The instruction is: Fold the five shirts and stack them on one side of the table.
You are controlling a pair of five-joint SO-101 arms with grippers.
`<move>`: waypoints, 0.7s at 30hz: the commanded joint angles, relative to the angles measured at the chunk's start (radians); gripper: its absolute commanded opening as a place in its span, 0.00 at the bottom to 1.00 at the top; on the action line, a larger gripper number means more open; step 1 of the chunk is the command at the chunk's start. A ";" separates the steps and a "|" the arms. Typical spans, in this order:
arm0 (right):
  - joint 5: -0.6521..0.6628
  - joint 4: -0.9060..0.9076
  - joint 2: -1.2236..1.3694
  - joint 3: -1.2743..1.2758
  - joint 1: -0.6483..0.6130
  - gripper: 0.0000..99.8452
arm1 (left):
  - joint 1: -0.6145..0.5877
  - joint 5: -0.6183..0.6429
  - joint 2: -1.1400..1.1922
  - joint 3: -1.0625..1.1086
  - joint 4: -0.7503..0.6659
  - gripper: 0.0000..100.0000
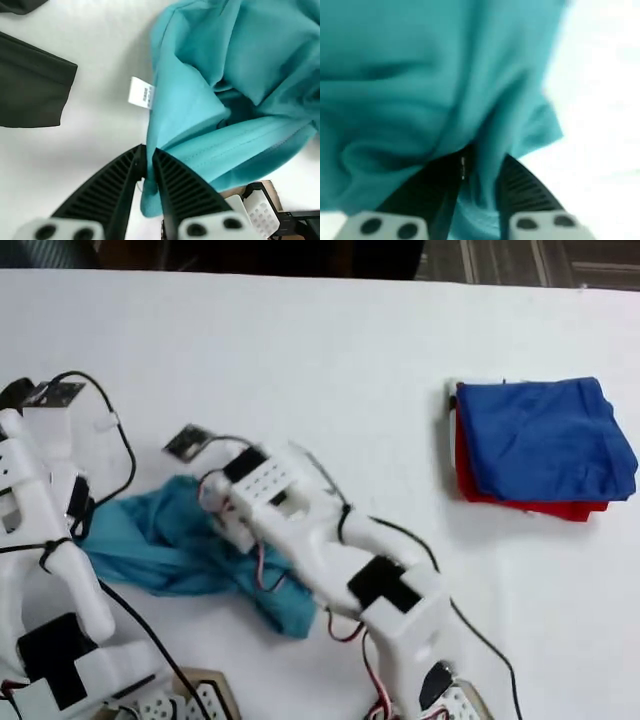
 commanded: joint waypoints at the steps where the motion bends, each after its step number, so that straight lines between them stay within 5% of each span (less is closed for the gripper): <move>1: 0.002 -0.007 -0.021 -0.041 0.143 0.02 | -0.009 -0.006 -0.006 -0.010 -0.020 0.03; 11: 0.064 -0.004 -0.051 -0.262 0.519 0.02 | 0.025 -0.195 -0.006 -0.208 -0.147 0.03; 21: 0.066 0.234 -0.053 -0.657 0.547 0.02 | 0.124 -0.221 -0.012 -0.450 -0.138 0.03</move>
